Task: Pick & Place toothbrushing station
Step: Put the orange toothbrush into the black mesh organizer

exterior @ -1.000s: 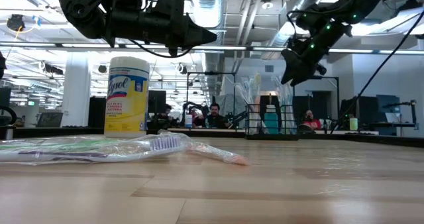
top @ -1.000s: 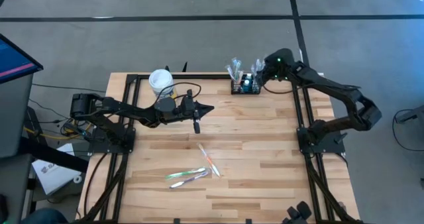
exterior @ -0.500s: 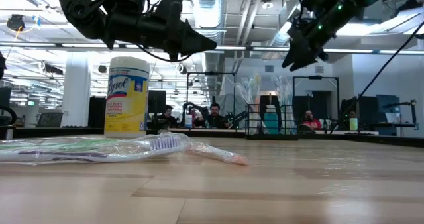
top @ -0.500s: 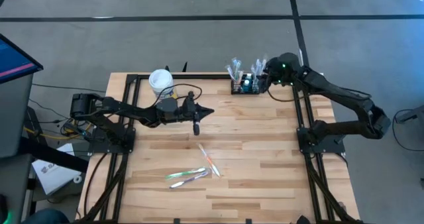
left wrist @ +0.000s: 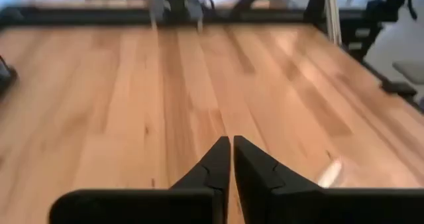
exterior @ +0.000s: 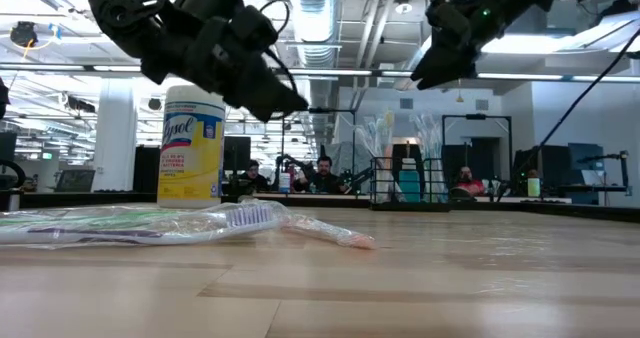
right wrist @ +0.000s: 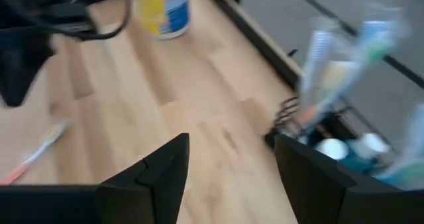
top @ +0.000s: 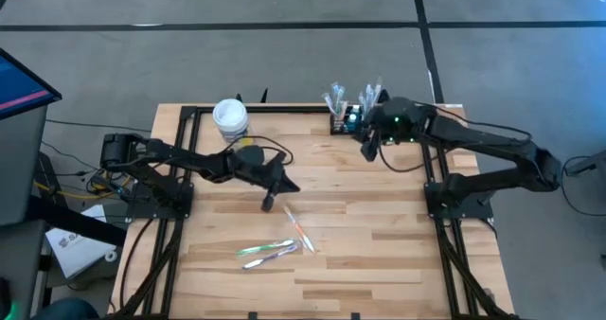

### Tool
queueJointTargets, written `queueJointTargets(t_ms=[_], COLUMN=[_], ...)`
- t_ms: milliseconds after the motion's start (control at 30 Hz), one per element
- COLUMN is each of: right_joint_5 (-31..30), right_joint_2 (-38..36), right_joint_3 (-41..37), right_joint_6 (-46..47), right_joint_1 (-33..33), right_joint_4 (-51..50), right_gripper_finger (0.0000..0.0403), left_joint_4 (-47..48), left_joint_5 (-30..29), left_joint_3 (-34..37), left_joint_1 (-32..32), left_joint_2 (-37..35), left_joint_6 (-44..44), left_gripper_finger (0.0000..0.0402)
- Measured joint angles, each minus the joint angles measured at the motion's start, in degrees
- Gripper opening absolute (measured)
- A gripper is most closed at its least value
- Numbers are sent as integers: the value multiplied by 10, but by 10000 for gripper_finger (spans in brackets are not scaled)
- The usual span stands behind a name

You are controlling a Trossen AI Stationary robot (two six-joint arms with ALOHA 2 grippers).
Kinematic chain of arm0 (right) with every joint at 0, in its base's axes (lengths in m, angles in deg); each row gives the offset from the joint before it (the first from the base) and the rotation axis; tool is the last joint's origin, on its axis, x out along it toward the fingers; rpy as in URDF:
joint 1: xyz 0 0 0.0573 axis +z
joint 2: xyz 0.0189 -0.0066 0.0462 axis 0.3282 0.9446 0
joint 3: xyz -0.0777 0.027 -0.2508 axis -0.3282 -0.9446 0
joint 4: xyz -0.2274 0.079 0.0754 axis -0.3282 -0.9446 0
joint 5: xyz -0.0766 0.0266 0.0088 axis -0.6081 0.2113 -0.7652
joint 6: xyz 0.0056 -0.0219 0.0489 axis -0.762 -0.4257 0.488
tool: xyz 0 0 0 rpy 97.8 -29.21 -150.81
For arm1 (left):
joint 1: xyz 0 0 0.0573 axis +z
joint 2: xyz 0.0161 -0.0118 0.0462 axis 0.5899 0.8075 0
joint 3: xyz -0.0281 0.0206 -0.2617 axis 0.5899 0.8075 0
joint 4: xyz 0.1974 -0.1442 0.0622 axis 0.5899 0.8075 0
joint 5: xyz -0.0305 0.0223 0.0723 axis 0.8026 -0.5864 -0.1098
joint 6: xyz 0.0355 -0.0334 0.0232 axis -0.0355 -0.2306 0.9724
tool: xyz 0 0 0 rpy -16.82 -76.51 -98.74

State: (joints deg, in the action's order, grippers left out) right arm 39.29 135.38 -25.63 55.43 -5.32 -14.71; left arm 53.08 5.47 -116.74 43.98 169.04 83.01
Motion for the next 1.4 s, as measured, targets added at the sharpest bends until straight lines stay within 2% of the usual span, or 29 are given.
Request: queueJointTargets(t_ms=[333, 467, 633, 767, 1067, 1400], right_joint_5=[-1, -1, -1, -1, -1, -1], right_joint_2=[5, 5, 5, 5, 5, 5], right_joint_3=[0, 0, 0, 0, 0, 0], right_joint_6=[10, 10, 11, 11, 11, 11], right_joint_1=[72, 85, 96, 100, 100, 100], right_joint_4=[0, 0, 0, 0, 1, 1], right_gripper_finger=[214, 214, 214, 214, 214, 214], left_joint_4=[107, 113, 125, 139, 138, 133], left_joint_5=[0, -1, -40, -44, -44, -43], left_joint_3=[0, 0, 0, 0, 0, 0], left_joint_1=[-37, -47, -52, -52, -52, -52], left_joint_2=[0, 0, 0, 6, 57, 68], left_joint_6=[65, 71, 74, 75, 75, 105], left_gripper_finger=[83, 118, 165, 193, 202, 200])
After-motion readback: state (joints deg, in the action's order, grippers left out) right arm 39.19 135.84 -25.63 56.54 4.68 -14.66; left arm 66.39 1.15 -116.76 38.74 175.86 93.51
